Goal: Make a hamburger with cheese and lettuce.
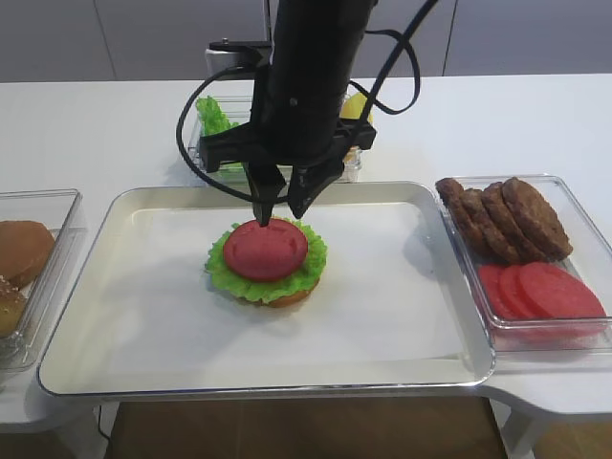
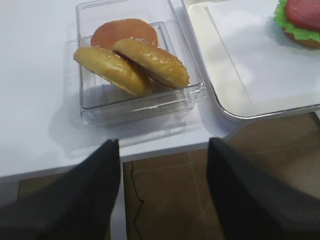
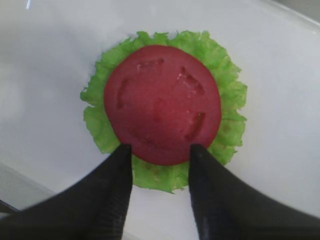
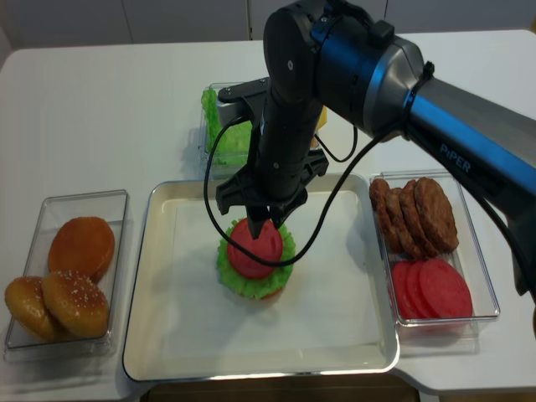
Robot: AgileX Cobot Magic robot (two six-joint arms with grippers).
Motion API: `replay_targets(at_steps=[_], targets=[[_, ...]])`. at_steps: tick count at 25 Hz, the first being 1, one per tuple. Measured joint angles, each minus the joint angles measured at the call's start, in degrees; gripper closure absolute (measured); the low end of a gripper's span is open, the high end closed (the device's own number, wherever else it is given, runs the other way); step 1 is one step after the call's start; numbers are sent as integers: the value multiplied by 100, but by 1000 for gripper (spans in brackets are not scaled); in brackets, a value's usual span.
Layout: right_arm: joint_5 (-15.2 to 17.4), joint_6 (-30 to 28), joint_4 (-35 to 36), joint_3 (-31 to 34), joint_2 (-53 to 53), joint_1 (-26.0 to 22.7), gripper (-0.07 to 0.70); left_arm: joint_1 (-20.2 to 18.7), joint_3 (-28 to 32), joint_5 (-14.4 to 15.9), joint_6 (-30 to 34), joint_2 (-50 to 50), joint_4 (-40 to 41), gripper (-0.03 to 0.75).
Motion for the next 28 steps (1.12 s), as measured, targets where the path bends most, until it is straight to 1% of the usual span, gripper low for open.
replay_targets(at_steps=[6,13,24,28], targets=[[0,0,-18,0,-144,0,318,0,0,0,0,0,0,302],[0,108,-333,83,-612,0,311,0,0,0,0,0,0,302],[28,388,-1196,1100,-1943,0,310,0,0,0,0,0,0,302],[33,423,-1237,1505,-2474,-256,310,0,0,0,0,0,0,302]])
